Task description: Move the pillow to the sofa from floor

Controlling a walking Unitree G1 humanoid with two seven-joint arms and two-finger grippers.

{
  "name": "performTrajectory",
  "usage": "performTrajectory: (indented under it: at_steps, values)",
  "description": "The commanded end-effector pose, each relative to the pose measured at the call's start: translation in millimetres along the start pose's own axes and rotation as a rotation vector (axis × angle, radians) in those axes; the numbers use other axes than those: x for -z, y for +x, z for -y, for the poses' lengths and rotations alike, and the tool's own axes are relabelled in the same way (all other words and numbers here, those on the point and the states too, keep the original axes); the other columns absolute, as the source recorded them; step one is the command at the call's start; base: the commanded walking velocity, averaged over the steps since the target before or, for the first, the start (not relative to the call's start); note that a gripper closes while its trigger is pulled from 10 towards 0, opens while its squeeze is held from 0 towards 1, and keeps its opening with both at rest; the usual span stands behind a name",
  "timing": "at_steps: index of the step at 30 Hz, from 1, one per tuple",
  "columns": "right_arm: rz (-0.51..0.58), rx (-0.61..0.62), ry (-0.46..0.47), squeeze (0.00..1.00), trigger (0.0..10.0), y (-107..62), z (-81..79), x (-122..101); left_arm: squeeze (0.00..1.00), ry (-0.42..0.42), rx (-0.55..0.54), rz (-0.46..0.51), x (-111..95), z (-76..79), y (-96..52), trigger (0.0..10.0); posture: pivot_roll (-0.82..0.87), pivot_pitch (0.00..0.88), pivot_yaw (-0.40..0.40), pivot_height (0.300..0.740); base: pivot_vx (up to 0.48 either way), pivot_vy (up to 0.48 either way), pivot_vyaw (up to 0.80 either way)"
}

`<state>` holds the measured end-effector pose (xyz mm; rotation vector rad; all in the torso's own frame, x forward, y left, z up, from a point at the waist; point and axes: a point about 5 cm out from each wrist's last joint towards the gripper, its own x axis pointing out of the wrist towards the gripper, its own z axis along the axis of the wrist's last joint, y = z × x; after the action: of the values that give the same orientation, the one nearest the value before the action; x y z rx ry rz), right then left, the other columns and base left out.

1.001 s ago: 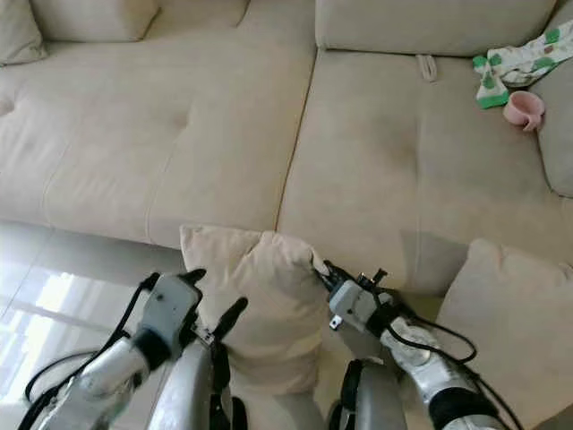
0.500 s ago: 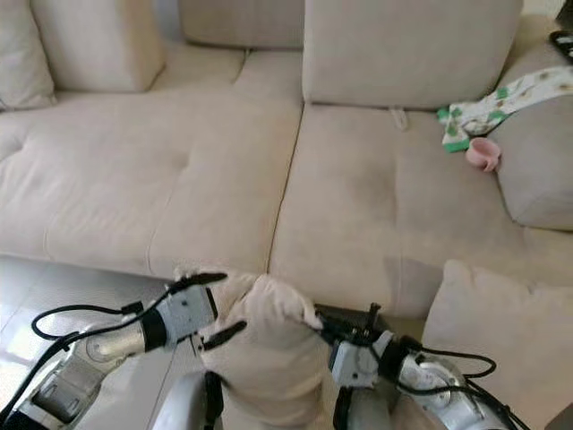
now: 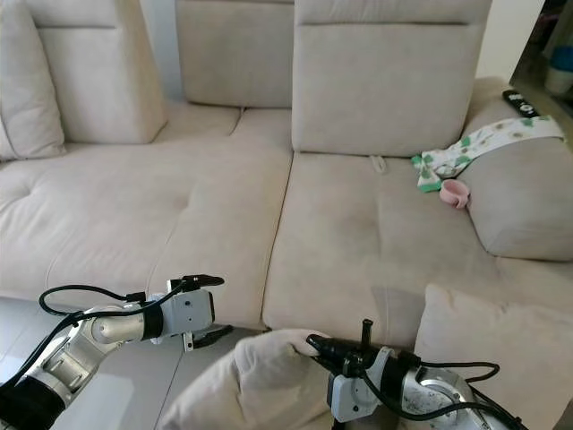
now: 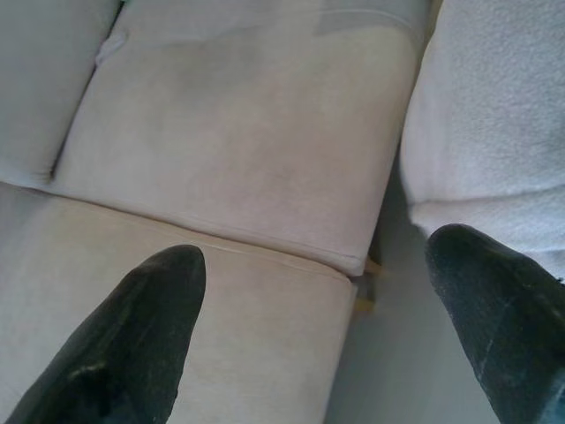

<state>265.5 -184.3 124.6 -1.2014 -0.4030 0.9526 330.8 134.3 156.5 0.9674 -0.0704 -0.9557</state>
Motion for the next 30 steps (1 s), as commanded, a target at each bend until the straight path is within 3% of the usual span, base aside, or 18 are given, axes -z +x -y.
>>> performTrajectory:
  at_steps: [1, 8, 13, 18, 24, 30]
  values:
    - [-0.001, 0.073, -0.01, 0.0, 0.0, -3.8, 7.5, -3.3, 0.0, 0.017, 0.063, -0.054, 10.9, 6.2, -4.7, 10.0, 0.01, 0.073, 0.065, 0.57, 0.0, 0.0, 0.0]
    - [-0.142, 0.197, -0.009, 0.0, 0.0, -17.6, 12.9, 3.7, 0.0, -0.041, 0.194, -0.074, 23.2, 7.3, -21.7, 10.0, -0.01, 0.061, 0.075, 0.57, 0.0, 0.0, 0.0]
    - [-0.128, 0.226, -0.031, 0.0, 0.0, -17.2, 20.7, -4.9, 0.0, -0.063, 0.26, -0.119, 33.0, 12.1, -28.7, 10.0, -0.02, 0.056, 0.079, 0.57, 0.0, 0.0, 0.0]
    - [-0.095, 0.219, -0.04, 0.0, 0.0, -13.7, 22.6, -14.4, 0.0, -0.045, 0.295, -0.144, 39.0, 16.3, -29.2, 10.0, -0.02, 0.056, 0.079, 0.57, 0.0, 0.0, 0.0]
    - [-0.062, 0.248, -0.063, 0.0, 0.0, -2.7, 32.5, -27.3, 0.0, -0.036, 0.36, -0.111, 31.9, 26.7, -16.4, 10.0, -0.03, 0.046, 0.089, 0.57, 0.0, 0.0, 0.0]
    - [-0.13, 0.274, -0.088, 0.0, 0.0, -8.6, 38.7, -19.9, 0.0, -0.041, 0.373, -0.137, 36.8, 24.8, -21.9, 10.0, -0.04, 0.04, 0.091, 0.57, 0.0, 0.0, 0.0]
